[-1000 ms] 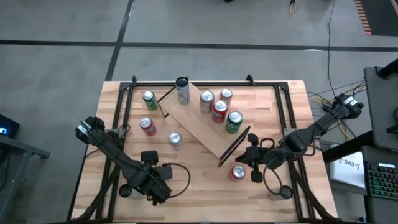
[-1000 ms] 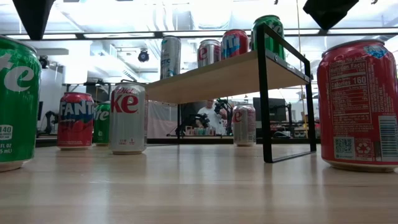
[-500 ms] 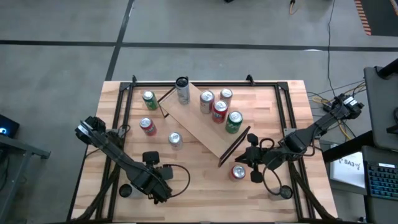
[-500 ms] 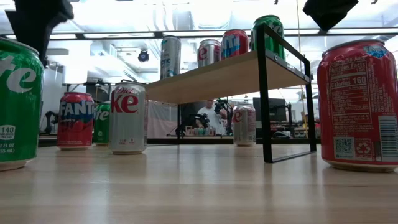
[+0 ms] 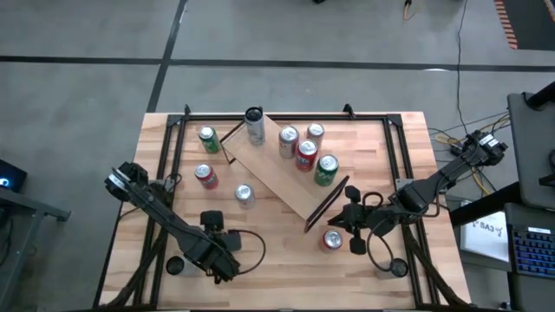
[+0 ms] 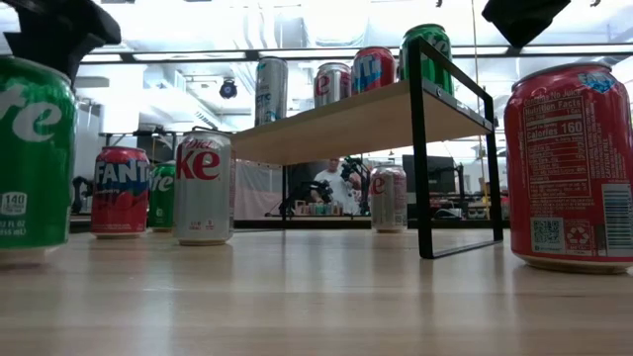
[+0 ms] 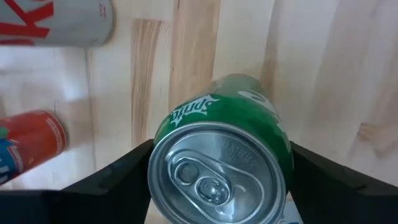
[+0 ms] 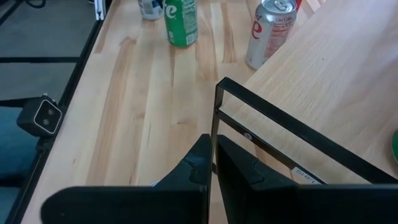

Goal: Place canned beverage on shelf
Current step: Put the bottom green soda can on the shelf aligned with the other green soda

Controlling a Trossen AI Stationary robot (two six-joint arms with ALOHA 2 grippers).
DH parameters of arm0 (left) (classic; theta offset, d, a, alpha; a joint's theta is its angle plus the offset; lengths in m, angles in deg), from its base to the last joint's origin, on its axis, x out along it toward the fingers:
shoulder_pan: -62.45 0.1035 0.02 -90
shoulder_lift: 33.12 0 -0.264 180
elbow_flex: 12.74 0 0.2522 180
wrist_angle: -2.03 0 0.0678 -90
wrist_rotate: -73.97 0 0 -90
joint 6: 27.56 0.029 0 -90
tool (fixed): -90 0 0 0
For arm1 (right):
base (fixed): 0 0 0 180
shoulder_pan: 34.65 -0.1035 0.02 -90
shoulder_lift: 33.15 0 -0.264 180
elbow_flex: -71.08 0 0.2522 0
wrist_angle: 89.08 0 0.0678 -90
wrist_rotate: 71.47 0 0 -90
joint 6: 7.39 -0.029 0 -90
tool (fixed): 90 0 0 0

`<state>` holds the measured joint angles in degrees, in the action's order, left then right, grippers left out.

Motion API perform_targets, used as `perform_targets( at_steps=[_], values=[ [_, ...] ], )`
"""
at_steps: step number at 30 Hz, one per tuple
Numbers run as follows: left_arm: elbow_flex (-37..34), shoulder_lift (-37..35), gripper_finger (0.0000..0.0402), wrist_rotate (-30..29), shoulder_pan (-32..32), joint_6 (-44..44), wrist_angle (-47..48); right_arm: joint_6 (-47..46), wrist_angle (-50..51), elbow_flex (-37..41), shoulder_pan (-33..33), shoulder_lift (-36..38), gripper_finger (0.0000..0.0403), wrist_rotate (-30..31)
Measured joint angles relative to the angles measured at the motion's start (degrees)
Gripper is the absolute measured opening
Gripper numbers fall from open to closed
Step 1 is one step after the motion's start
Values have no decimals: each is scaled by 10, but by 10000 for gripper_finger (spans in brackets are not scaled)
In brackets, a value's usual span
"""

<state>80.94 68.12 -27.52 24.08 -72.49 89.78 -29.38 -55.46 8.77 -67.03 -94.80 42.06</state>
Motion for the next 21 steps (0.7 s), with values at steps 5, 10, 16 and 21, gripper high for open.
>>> perform_targets(
  at_steps=[5, 10, 16, 21],
  values=[
    [53, 0, 286, 1, -1, 14, 31, 5, 0, 0, 0, 2, 12, 0],
    [176, 0, 286, 0, 0, 71, 104, 8, 14, -17, 0, 4, 12, -2],
    [359, -1, 286, -88, 26, 161, 139, 16, 34, -47, 0, 4, 12, -32],
    [467, -2, 286, -120, 70, 279, 120, 20, 81, -81, 0, 4, 12, -32]
  ],
)
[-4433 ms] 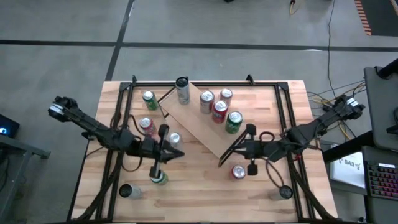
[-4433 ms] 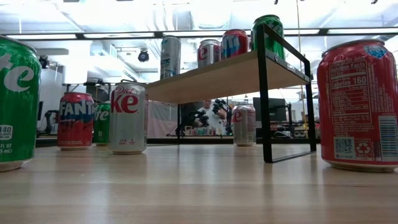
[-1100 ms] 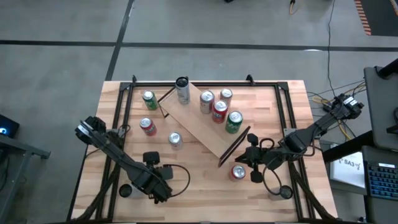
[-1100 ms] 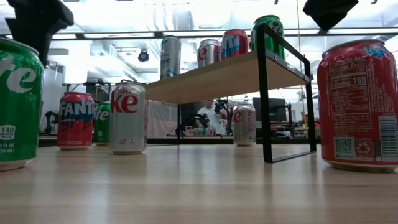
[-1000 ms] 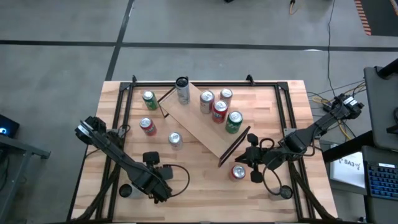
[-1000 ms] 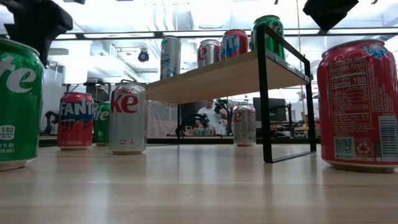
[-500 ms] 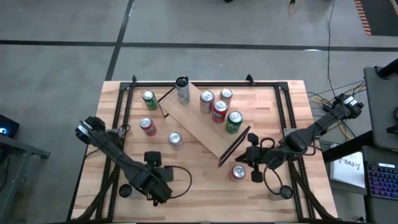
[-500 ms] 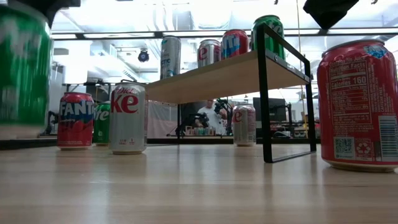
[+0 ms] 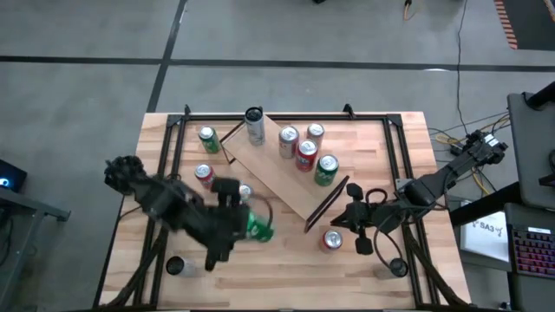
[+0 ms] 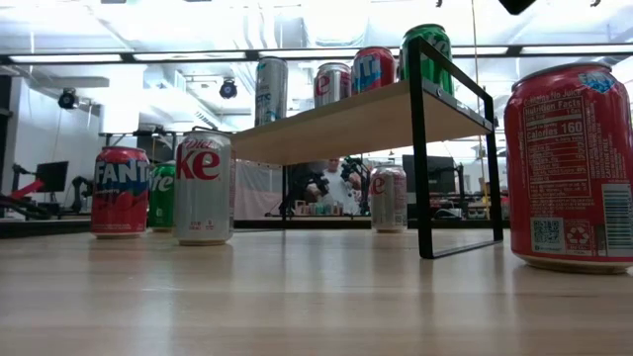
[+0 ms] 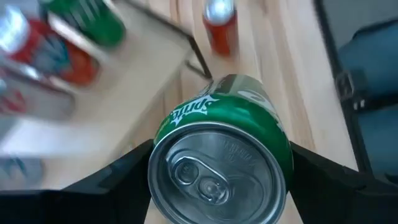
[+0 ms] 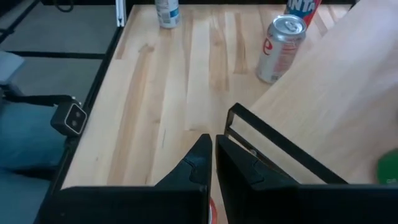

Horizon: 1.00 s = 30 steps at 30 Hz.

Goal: Place canned beverage on shelf
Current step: Put the bottom green soda can on the shelf aligned with the other green soda

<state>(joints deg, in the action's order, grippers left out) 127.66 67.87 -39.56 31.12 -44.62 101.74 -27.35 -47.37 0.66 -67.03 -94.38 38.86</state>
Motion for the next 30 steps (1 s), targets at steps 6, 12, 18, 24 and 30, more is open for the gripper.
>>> perform_targets(
  at_steps=[6, 12, 18, 24, 30],
  values=[
    [39, 0, 286, 9, 73, 142, -27, 15, 9, -20, 0, 0, 12, -30],
    [30, 5, 286, 80, 163, 237, -62, 19, 31, -39, 0, 0, 12, -41],
    [30, 33, 286, 115, 222, 305, -83, 14, 35, -37, 0, 0, 12, -41],
    [30, 65, 286, 128, 239, 344, -87, 4, 36, -35, 0, 0, 12, -41],
    [30, 106, 286, 121, 240, 382, -94, 4, 36, -35, 0, 0, 12, -41]
  ],
)
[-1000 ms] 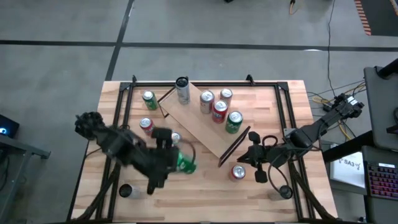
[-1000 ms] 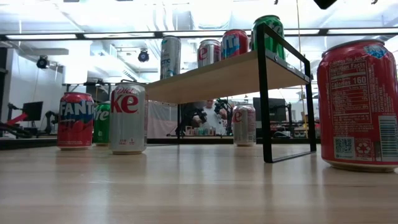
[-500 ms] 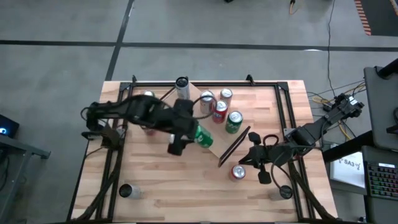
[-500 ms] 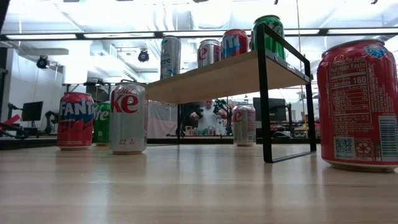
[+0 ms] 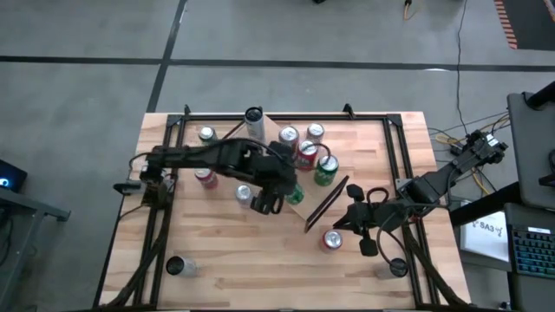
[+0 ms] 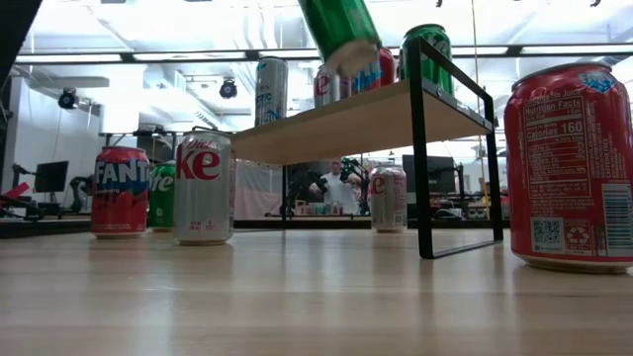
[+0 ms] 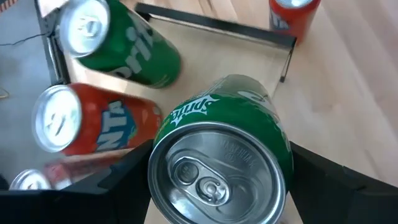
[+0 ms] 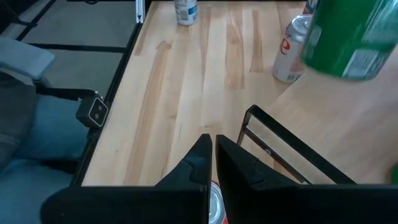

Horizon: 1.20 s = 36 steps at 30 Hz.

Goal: Place canned beverage on shelf
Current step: Put the bottom green soda can on the shelf aligned with the other green soda

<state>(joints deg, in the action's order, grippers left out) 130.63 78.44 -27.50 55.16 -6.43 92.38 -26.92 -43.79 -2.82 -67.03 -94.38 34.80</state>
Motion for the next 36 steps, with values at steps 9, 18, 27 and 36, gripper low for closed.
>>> perform_targets(
  at_steps=[9, 18, 27, 36],
  values=[
    [0, 40, 286, -21, 6, 41, -1, 0, 0, 0, 0, 0, 12, 0],
    [0, 42, 286, -21, 12, 44, -6, 0, 0, 0, 0, 0, 12, 0],
    [0, 42, 286, -22, 12, 43, -13, 0, 0, 0, 0, 0, 12, 2],
    [0, 42, 326, -40, 12, 41, -21, 0, 0, 0, 0, 0, 12, 2]
  ],
)
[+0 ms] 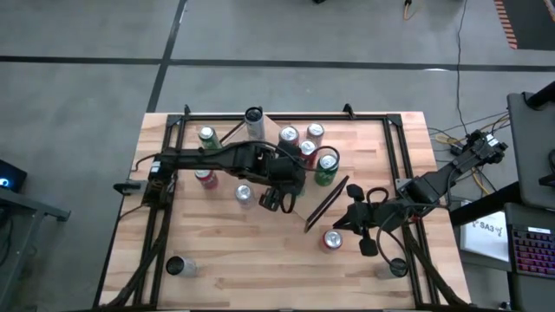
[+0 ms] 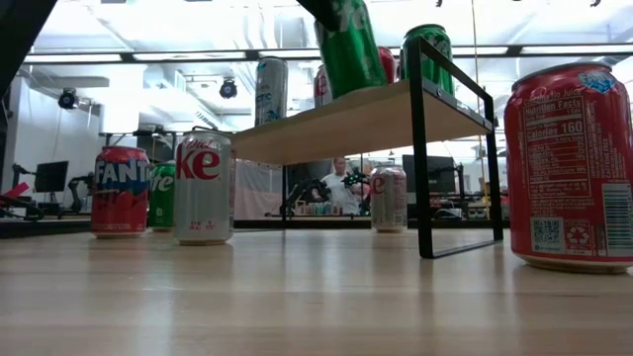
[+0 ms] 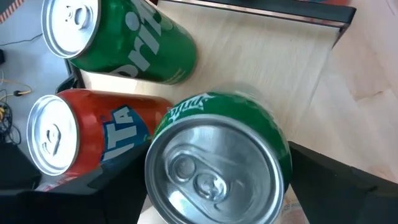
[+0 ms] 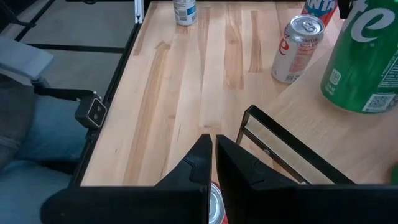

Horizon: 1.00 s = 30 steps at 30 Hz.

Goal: Place canned beverage on shelf
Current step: Put the bottom green soda can on the shelf aligned with the other green soda

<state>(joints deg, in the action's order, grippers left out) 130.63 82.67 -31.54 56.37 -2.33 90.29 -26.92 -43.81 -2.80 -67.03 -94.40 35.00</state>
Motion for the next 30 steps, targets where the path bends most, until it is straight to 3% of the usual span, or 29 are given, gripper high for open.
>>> perform_targets(
  at_steps=[9, 19, 30],
  values=[
    [0, 0, 316, 0, 0, -2, -4, 0, 0, 0, 0, 0, 12, 0],
    [1, 2, 342, -2, 0, -18, -19, 0, 0, 0, 0, 0, 12, 0],
    [2, 1, 345, -1, 0, -18, -12, 2, 0, 0, 0, 0, 12, 0]
  ],
)
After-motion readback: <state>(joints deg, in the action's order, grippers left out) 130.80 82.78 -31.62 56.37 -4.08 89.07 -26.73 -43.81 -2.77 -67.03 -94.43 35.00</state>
